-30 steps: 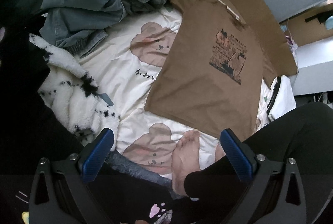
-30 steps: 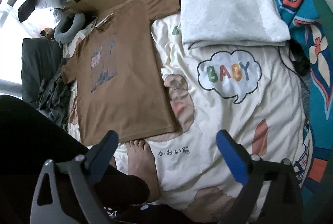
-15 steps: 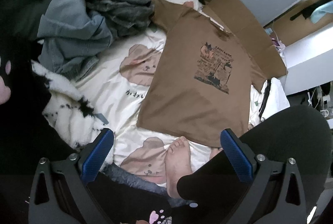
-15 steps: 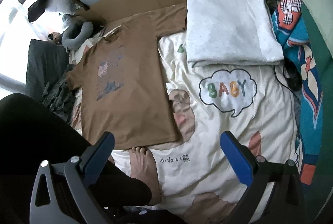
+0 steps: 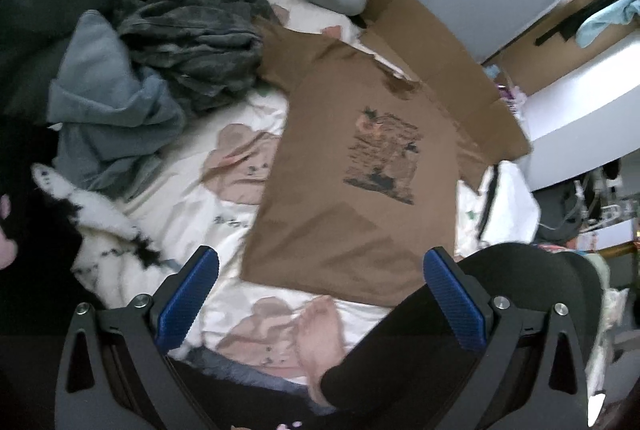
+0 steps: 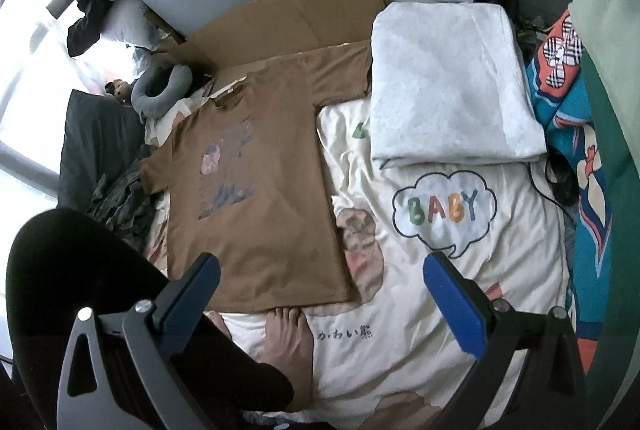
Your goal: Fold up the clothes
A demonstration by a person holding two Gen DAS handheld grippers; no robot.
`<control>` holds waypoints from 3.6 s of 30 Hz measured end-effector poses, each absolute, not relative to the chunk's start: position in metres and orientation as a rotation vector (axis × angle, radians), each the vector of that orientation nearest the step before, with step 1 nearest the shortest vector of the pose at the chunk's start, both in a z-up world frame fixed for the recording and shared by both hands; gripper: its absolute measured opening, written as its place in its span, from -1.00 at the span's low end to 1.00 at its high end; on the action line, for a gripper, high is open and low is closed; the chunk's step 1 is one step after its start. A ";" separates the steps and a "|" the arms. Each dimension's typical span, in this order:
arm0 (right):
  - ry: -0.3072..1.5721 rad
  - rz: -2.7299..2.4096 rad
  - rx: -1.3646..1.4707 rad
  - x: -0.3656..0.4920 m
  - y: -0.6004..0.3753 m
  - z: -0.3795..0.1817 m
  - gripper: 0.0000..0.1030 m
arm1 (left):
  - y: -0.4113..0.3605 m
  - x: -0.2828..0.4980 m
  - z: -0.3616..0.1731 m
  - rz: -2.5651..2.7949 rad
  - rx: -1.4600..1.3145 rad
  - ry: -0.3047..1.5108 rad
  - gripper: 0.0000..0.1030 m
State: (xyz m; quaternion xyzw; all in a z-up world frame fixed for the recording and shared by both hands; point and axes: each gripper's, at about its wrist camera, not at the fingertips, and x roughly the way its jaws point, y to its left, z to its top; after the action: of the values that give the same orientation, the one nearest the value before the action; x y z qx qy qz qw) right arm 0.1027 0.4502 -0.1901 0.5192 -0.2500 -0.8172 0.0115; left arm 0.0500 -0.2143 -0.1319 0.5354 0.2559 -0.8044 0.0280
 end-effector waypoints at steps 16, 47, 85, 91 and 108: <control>-0.786 -2.567 1.592 0.066 0.453 -0.176 0.99 | -0.193 -0.034 -0.125 -2.595 1.689 0.556 0.98; -0.688 -2.600 1.627 -0.040 0.457 -0.166 0.99 | -0.167 -0.226 -0.088 -2.694 1.751 0.495 0.98; -0.686 -2.602 1.760 -0.184 0.441 -0.322 0.99 | -0.049 -0.387 -0.286 -2.827 1.732 0.315 0.98; -0.659 -2.587 1.849 -0.194 0.436 -0.342 0.99 | -0.040 -0.407 -0.324 -2.780 1.813 0.315 0.98; -0.739 -2.573 1.858 -0.197 0.451 -0.351 0.92 | -0.051 -0.470 -0.361 -2.570 1.881 0.440 0.98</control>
State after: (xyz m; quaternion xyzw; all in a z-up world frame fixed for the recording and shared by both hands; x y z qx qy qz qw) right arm -0.1965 0.4505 -0.3511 0.5693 -0.2263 -0.7882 -0.0583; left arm -0.4702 -0.0511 -0.3610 0.5847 0.1366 -0.7989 -0.0365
